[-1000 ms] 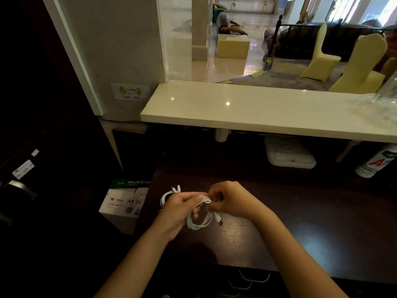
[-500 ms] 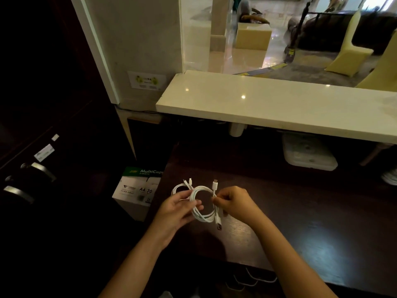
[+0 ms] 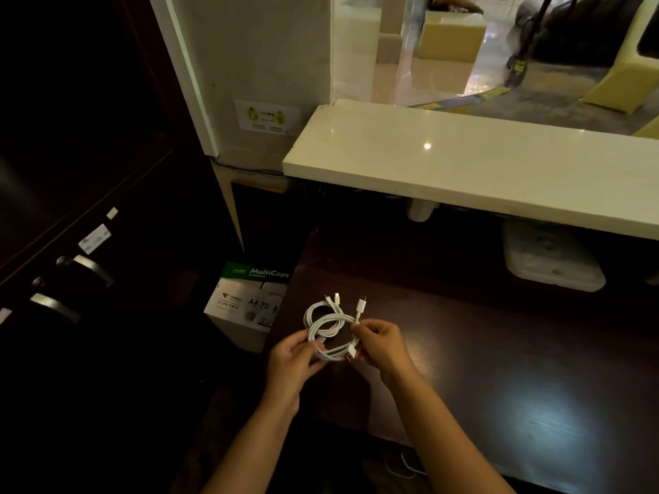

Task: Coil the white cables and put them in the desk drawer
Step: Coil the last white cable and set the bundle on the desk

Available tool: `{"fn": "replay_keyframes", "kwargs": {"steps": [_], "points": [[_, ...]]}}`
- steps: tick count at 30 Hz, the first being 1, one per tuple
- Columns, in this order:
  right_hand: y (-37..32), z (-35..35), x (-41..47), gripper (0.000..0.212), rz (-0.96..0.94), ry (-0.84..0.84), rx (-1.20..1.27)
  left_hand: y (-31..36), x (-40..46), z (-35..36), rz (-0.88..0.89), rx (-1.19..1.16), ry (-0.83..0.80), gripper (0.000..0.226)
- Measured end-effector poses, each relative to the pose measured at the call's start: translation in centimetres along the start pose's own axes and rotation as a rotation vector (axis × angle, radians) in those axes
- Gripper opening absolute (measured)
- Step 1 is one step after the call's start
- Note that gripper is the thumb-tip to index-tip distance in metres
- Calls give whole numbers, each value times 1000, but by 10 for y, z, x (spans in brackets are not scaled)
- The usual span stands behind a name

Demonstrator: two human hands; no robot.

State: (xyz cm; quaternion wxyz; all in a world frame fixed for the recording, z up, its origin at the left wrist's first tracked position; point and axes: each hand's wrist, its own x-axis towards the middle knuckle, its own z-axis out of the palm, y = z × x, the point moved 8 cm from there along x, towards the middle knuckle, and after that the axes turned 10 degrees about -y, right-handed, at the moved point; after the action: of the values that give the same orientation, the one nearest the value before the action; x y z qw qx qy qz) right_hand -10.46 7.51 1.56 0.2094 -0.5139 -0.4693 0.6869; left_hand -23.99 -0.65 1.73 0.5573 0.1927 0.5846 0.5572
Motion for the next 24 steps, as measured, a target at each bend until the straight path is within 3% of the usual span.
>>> {"fn": "replay_keyframes", "kwargs": {"steps": [10, 17, 24], "points": [[-8, 10, 57, 5, 21, -4, -111, 16, 68, -30, 48, 325, 98, 21], [3, 3, 82, 14, 1, 117, -269, 11, 100, -33, 60, 594, 105, 14], [16, 5, 93, 13, 23, 138, -261, 5, 110, -37, 99, 697, 139, 11]]}}
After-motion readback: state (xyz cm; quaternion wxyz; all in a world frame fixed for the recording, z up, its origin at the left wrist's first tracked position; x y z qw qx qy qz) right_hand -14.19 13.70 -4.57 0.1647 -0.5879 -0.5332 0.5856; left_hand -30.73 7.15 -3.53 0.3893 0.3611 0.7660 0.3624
